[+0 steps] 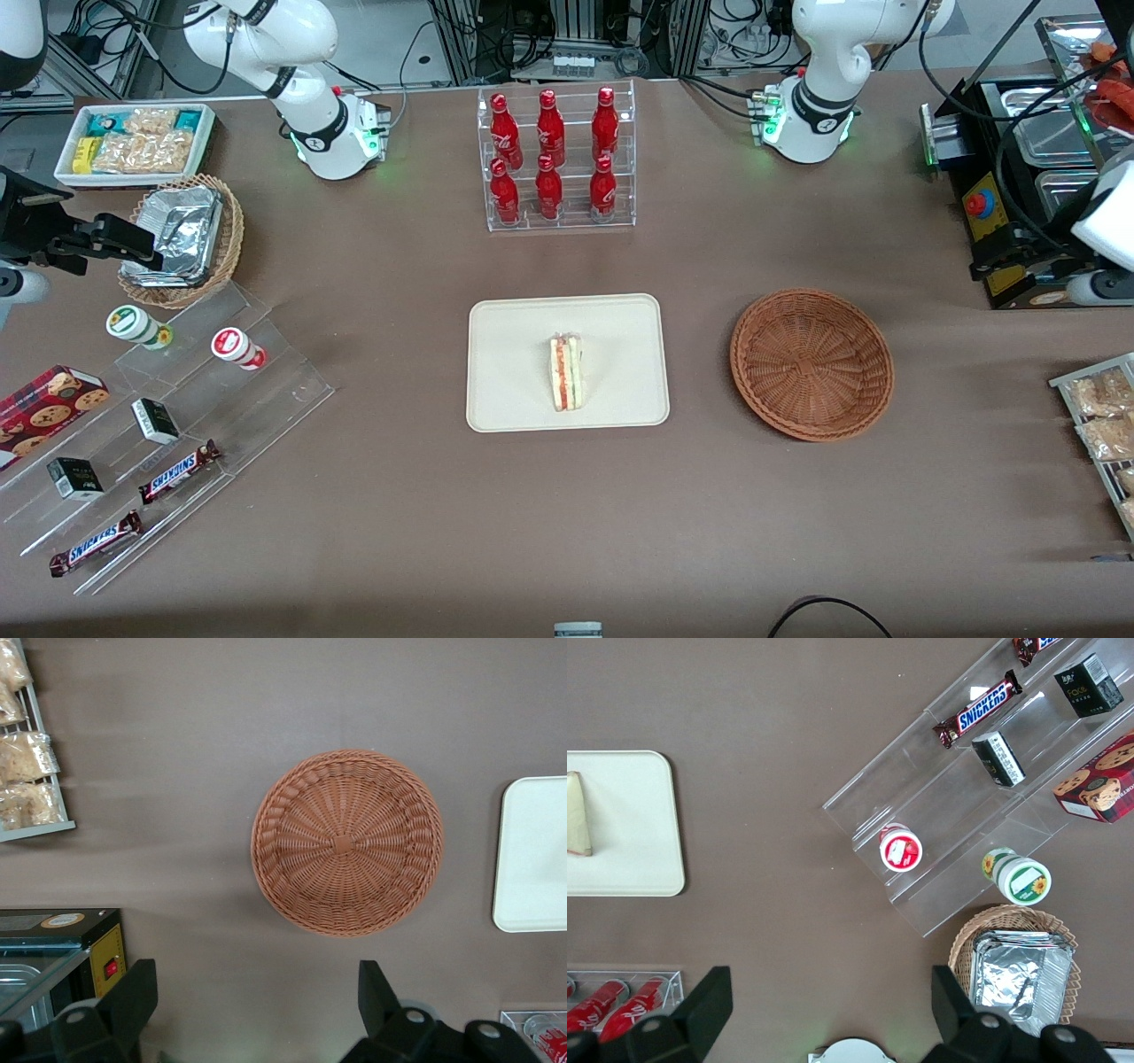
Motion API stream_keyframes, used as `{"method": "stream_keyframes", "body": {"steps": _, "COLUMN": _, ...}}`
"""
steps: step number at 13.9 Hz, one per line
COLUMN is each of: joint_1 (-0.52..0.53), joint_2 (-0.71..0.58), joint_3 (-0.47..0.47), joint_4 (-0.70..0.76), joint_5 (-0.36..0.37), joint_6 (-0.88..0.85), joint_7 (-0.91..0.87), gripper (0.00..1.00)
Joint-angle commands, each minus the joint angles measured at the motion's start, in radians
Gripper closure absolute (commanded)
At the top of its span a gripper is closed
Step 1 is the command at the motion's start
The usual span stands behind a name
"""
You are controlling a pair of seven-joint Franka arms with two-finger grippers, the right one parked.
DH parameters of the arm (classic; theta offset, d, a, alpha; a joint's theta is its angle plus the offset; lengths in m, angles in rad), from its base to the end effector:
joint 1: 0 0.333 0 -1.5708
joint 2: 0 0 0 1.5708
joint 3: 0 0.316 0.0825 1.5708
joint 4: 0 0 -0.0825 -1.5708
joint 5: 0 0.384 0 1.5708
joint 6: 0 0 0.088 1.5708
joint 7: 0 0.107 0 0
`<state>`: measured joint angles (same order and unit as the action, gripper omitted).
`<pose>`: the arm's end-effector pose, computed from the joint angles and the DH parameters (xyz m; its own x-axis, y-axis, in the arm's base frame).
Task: Place sandwich from basket to tray
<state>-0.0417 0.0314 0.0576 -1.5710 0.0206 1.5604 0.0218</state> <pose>0.5621 0.0107 0.6060 0.9991 -0.0056 -0.0424 -0.0066 -0.9997 -0.0215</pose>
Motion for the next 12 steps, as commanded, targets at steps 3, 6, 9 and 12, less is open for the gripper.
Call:
{"method": "stream_keyframes", "body": {"steps": 3, "joint_1": 0.074, "joint_2": -0.050, "joint_3": -0.068, "joint_4": -0.012, "joint_5": 0.001, "joint_6": -0.016, "joint_7": 0.003, "gripper": 0.00}}
{"method": "stream_keyframes", "body": {"steps": 6, "joint_1": 0.077, "joint_2": -0.054, "joint_3": -0.070, "joint_4": -0.009, "joint_5": -0.010, "joint_6": -0.033, "joint_7": -0.054, "gripper": 0.00}}
{"method": "stream_keyframes", "body": {"steps": 9, "joint_1": 0.062, "joint_2": -0.047, "joint_3": -0.067, "joint_4": 0.011, "joint_5": -0.014, "joint_6": -0.053, "joint_7": -0.037, "gripper": 0.00}}
{"method": "stream_keyframes", "body": {"steps": 12, "joint_1": 0.031, "joint_2": -0.036, "joint_3": -0.064, "joint_4": 0.017, "joint_5": -0.014, "joint_6": -0.051, "joint_7": -0.034, "gripper": 0.00}}
